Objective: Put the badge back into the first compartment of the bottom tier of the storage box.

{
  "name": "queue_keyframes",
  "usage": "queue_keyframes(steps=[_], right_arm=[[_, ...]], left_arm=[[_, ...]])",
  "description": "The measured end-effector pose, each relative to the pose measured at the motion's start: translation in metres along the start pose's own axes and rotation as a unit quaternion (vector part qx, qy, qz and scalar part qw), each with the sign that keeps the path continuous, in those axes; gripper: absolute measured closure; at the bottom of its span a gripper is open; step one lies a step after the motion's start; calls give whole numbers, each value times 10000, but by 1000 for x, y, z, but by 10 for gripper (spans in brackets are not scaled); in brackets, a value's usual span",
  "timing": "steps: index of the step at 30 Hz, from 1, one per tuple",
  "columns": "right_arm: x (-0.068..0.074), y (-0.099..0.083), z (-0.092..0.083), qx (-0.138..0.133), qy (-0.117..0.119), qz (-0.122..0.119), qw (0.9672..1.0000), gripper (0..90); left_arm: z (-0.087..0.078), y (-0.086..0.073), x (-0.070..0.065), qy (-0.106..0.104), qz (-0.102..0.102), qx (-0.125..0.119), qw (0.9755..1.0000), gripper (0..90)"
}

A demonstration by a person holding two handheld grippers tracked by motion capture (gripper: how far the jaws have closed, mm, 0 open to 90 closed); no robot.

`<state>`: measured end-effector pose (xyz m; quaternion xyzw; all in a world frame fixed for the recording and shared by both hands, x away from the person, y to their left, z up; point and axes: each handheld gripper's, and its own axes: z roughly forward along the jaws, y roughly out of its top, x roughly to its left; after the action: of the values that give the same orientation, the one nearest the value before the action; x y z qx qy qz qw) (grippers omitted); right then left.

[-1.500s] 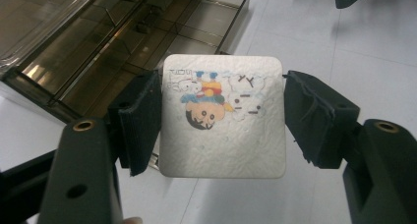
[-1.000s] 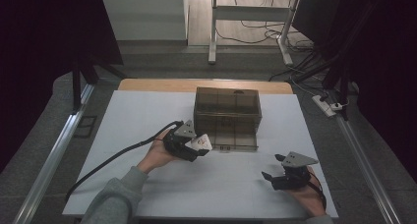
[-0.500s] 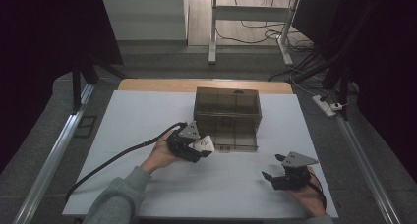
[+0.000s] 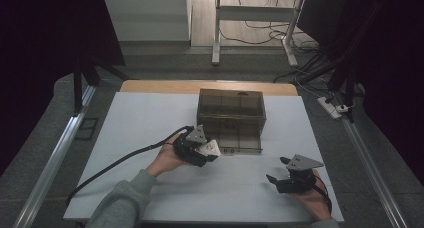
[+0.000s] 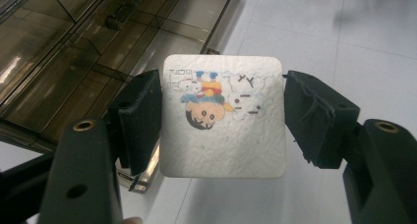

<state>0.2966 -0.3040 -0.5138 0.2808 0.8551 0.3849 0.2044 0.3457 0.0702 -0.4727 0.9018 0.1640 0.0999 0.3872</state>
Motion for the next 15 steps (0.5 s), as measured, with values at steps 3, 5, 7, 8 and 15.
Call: queue_keyframes(steps=[3, 5, 7, 8, 15], right_arm=[[0, 0, 0, -1, 2, 3, 10000, 181], [0, 0, 0, -2, 5, 7, 10000, 182], [0, 0, 0, -3, 5, 5, 10000, 181], [0, 0, 0, -4, 2, 3, 10000, 182], [0, 0, 0, -35, 2, 20, 10000, 182]], left_arm=[[0, 1, 0, 9, -7, -23, 10000, 330], [1, 1, 1, 17, -9, -19, 10000, 330], [2, 1, 2, 17, -21, -3, 10000, 330], [3, 1, 2, 12, -22, 2, 10000, 330], [9, 4, 3, -20, -34, -15, 10000, 330]])
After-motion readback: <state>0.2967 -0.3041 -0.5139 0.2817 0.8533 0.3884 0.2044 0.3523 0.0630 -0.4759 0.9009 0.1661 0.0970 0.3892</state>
